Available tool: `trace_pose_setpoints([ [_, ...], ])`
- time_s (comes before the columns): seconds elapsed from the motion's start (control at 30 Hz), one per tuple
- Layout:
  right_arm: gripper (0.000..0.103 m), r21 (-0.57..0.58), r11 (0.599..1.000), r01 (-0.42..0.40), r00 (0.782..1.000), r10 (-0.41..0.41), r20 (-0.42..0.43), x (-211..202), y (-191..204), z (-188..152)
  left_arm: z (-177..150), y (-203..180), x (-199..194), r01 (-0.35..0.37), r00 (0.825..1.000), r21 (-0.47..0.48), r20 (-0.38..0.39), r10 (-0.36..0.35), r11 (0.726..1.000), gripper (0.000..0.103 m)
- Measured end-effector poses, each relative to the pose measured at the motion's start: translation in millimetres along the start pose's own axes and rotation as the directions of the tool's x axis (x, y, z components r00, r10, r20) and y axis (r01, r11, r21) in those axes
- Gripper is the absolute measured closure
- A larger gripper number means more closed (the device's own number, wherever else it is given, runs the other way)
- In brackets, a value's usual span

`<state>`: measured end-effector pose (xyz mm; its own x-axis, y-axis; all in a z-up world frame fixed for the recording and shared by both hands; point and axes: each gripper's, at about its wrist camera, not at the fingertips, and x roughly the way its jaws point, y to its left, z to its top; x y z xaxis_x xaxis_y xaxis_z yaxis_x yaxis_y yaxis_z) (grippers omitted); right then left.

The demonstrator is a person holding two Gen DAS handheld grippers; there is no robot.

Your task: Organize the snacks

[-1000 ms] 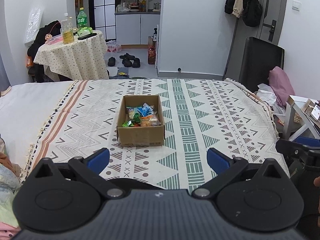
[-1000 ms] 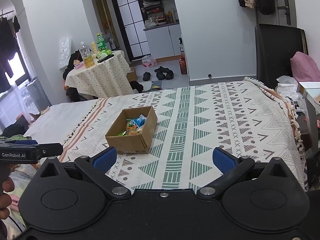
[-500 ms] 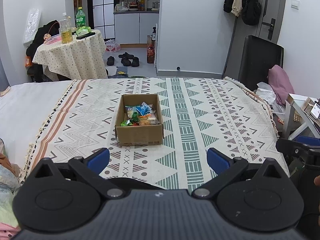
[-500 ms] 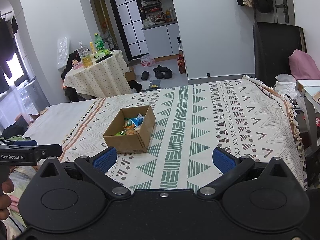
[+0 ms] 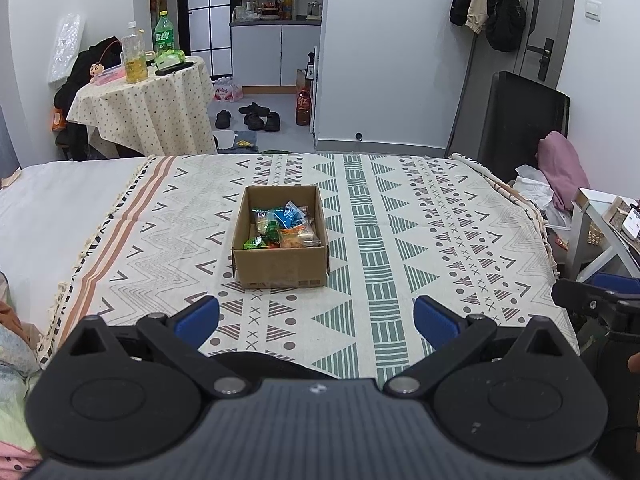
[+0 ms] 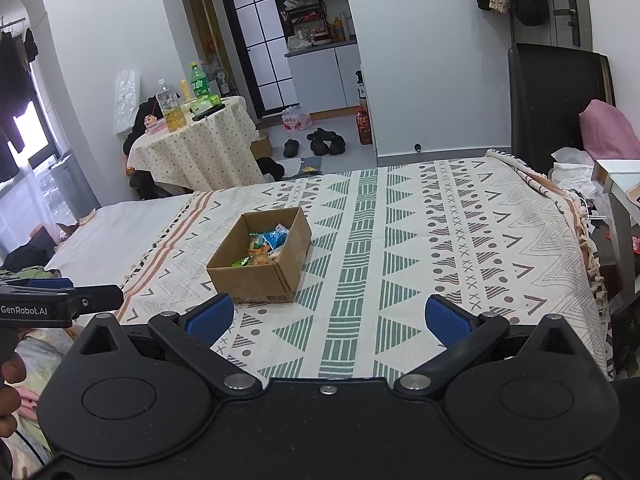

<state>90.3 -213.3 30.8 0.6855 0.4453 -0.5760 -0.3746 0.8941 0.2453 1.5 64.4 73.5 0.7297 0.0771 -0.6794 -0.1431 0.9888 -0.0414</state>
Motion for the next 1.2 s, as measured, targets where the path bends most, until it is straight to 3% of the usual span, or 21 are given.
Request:
trace_pose_setpoints([
  [1.2, 0.0, -0.016, 1.0, 0.01, 1.0, -0.01, -0.019, 3.7, 3.3, -0.9, -6.2, 4.7, 4.7, 0.001, 1.0, -0.006, -0.004, -0.001, 1.0, 0.0],
])
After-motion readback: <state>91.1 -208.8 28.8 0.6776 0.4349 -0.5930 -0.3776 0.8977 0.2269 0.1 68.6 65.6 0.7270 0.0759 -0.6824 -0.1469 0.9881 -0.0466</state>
